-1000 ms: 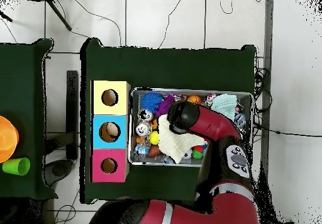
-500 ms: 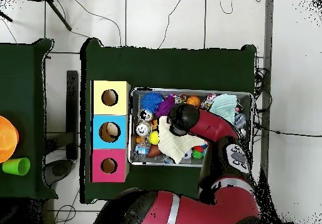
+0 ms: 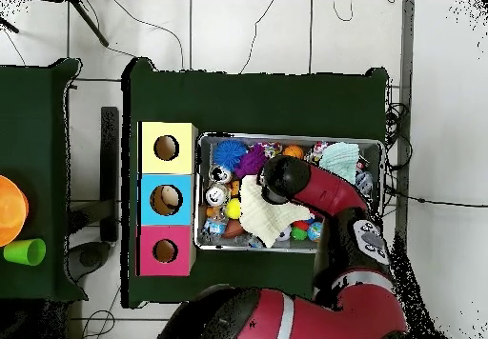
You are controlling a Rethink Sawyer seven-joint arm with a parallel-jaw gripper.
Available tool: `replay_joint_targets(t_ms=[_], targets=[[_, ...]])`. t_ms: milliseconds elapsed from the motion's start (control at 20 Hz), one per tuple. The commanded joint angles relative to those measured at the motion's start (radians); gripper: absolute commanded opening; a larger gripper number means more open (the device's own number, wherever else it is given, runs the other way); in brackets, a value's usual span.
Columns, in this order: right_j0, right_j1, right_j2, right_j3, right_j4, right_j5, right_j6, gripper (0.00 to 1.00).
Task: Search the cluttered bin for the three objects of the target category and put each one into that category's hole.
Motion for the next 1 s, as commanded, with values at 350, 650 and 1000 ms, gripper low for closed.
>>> replay_joint_targets(t_ms=[350, 650, 1000], targets=[[-0.05, -0.017, 0.109, 0.055, 0.037, -0.035, 0.153, 1.0], [-0.028, 0.032, 0.082, -0.014, 0.054, -0.024, 0.194, 1.0], [0.015, 0.135, 0.03, -0.112, 0.076, -0.07, 0.256, 1.0]])
